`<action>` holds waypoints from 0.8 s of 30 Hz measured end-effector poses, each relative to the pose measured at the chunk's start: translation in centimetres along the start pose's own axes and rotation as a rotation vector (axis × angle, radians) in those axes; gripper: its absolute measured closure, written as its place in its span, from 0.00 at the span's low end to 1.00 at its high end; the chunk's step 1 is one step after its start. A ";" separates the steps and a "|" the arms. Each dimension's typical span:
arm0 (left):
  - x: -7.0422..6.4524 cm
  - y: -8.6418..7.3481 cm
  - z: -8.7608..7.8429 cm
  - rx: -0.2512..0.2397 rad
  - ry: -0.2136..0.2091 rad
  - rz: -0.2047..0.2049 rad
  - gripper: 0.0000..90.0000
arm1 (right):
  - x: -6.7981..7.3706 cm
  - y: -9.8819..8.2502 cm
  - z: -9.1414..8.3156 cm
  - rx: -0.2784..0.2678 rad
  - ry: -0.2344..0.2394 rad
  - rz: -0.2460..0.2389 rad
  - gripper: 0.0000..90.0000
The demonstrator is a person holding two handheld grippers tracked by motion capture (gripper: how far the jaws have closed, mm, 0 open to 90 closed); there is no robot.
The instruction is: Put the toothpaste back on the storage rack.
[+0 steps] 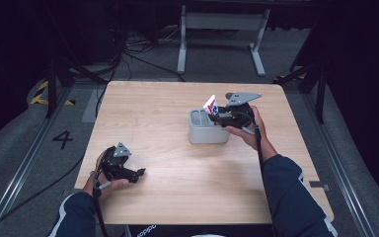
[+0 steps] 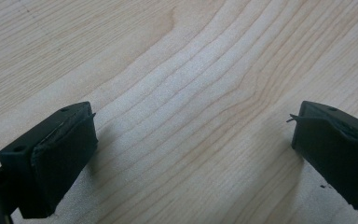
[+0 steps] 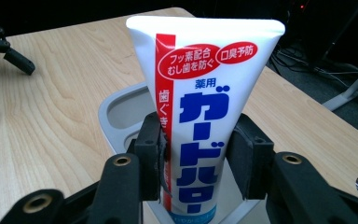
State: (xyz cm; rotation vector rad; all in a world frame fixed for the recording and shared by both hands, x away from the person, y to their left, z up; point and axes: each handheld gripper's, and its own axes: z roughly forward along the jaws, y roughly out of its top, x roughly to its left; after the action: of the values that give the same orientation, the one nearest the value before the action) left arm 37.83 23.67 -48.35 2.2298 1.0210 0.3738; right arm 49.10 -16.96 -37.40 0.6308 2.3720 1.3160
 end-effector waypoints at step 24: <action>0.0 0.0 0.0 0.000 0.000 0.000 0.00 | 0.1 -0.3 0.0 0.105 0.007 -0.009 0.64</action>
State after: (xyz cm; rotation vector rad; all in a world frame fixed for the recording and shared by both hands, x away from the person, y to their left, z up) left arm 37.84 23.67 -48.35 2.2299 1.0206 0.3742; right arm 48.94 -17.02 -37.64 0.6461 2.4596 1.1974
